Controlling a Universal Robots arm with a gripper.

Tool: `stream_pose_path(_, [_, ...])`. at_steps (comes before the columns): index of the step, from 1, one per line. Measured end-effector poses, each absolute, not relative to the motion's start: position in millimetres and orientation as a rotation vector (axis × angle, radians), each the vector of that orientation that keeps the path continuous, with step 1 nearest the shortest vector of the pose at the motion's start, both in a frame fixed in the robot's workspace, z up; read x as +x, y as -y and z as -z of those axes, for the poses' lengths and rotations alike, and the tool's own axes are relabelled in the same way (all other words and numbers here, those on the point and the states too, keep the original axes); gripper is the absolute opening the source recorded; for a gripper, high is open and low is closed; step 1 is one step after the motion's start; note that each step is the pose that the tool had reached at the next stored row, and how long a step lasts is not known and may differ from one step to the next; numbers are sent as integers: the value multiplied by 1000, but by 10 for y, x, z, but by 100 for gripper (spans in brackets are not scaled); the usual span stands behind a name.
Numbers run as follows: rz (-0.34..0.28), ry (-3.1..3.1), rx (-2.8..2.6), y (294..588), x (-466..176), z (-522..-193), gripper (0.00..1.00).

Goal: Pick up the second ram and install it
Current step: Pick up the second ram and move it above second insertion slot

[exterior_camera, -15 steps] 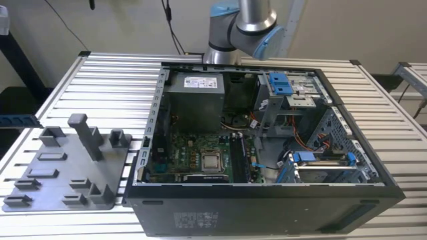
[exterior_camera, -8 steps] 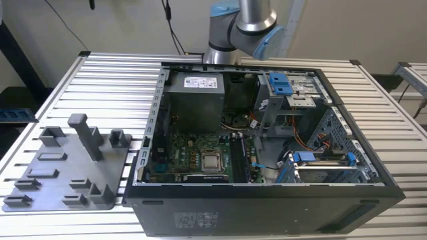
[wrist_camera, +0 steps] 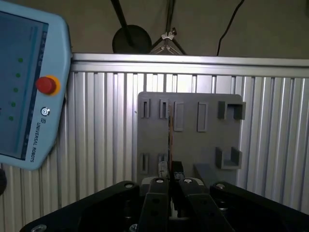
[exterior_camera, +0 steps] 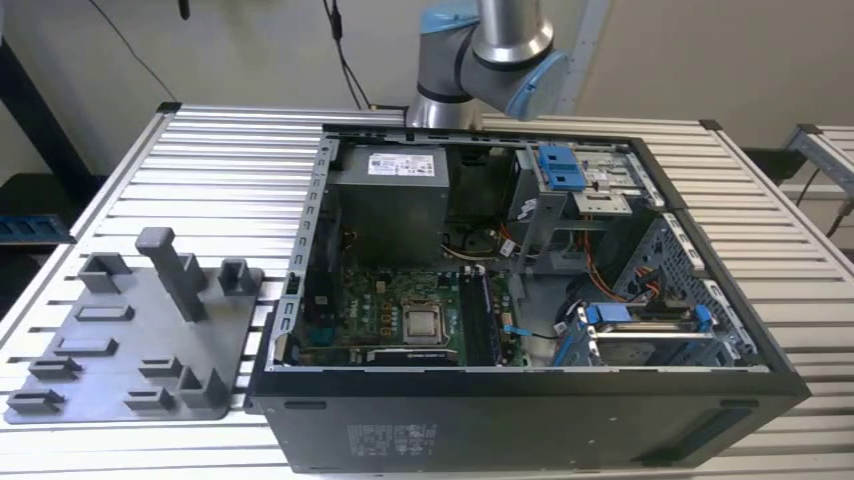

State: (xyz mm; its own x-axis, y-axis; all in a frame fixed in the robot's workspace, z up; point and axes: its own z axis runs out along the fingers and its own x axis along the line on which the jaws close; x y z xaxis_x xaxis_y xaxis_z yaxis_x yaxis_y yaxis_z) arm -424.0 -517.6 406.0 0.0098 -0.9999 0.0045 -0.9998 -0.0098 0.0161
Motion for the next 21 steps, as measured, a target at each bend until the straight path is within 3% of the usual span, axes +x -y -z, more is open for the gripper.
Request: stream_pose_path(21, [13, 2200, 2222, 5177, -3793, -4059, 14])
